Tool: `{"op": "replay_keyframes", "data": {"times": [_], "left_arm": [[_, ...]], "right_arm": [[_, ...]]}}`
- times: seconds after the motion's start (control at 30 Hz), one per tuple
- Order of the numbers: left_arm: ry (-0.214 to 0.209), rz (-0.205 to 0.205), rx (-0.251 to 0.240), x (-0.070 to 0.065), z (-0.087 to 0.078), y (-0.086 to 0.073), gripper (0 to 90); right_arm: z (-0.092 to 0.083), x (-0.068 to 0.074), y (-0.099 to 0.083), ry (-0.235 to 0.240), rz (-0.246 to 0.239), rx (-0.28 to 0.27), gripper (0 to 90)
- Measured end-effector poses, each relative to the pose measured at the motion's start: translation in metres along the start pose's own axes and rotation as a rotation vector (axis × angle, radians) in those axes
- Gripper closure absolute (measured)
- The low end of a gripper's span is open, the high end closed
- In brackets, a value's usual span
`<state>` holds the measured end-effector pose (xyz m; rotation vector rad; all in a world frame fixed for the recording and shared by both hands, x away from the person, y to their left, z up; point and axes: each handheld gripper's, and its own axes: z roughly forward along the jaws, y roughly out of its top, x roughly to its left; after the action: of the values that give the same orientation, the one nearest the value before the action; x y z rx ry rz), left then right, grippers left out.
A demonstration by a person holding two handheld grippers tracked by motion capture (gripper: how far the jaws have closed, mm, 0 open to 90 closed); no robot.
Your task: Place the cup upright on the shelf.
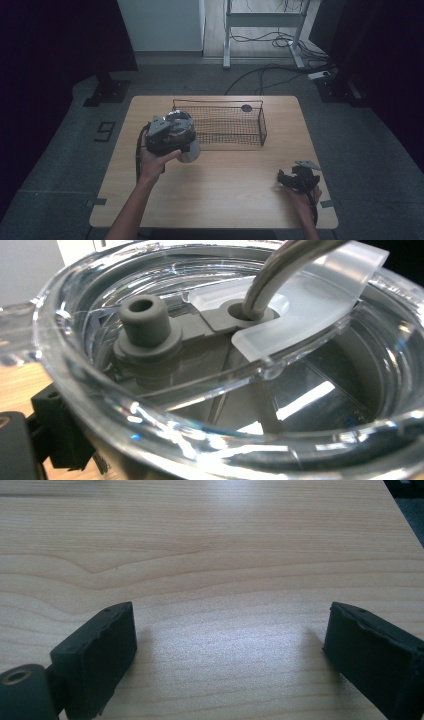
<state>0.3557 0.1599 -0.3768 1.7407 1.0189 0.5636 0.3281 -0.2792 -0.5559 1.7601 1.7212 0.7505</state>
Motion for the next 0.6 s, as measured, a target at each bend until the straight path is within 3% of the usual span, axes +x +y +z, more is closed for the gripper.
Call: {"op": "replay_keyframes", "data": {"times": [0.6], "left_arm": [[0.025, 0.002, 0.001, 0.007, 0.015, 0.016, 4.0]], "right_arm": [[0.0, 0.0, 0.0, 0.001, -0.002, 0.0, 6.5]]}}
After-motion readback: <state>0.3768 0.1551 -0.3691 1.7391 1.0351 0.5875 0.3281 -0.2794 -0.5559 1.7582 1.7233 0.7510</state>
